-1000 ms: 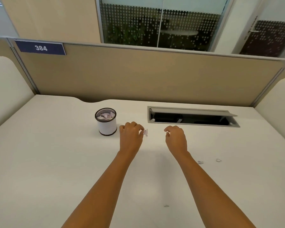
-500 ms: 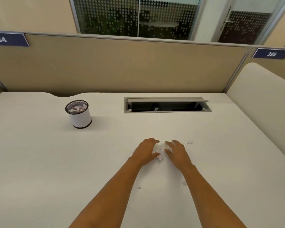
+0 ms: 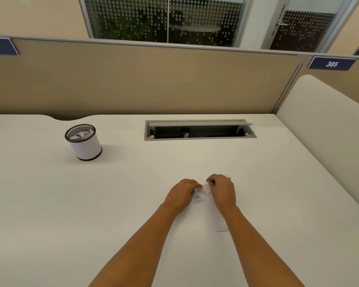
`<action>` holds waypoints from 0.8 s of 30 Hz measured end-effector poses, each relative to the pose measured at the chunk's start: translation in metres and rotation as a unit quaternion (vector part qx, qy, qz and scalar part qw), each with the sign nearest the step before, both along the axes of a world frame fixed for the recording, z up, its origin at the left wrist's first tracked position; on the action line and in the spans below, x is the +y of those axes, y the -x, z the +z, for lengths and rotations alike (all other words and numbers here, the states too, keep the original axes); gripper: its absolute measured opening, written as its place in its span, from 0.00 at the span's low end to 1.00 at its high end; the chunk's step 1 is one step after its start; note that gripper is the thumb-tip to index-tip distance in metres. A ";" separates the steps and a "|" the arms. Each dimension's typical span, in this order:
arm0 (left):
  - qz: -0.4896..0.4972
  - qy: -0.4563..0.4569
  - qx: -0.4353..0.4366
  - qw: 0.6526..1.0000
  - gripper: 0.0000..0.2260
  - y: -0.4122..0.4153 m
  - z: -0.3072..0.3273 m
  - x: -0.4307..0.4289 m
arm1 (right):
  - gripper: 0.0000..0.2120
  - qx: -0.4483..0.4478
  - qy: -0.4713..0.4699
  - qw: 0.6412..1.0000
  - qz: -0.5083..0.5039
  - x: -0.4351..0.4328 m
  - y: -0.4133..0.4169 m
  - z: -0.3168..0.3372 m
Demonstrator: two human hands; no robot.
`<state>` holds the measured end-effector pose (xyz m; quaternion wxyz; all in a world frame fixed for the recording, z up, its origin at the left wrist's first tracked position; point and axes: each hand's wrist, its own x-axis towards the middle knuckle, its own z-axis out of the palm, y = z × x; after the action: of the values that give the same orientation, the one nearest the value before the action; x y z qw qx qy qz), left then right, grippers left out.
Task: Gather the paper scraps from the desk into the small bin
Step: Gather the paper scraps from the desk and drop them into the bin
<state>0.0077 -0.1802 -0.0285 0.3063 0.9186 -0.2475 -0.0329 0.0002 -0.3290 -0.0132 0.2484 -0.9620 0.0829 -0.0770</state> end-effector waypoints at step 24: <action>0.043 0.027 0.095 0.994 0.05 0.009 0.002 -0.015 | 0.13 0.034 0.089 0.995 0.011 -0.047 -0.003 -0.005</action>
<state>-0.0016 -0.1952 -0.0263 0.3544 0.9124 -0.1786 -0.0998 0.0030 -0.3759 -0.0181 0.1593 -0.9833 0.0737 -0.0490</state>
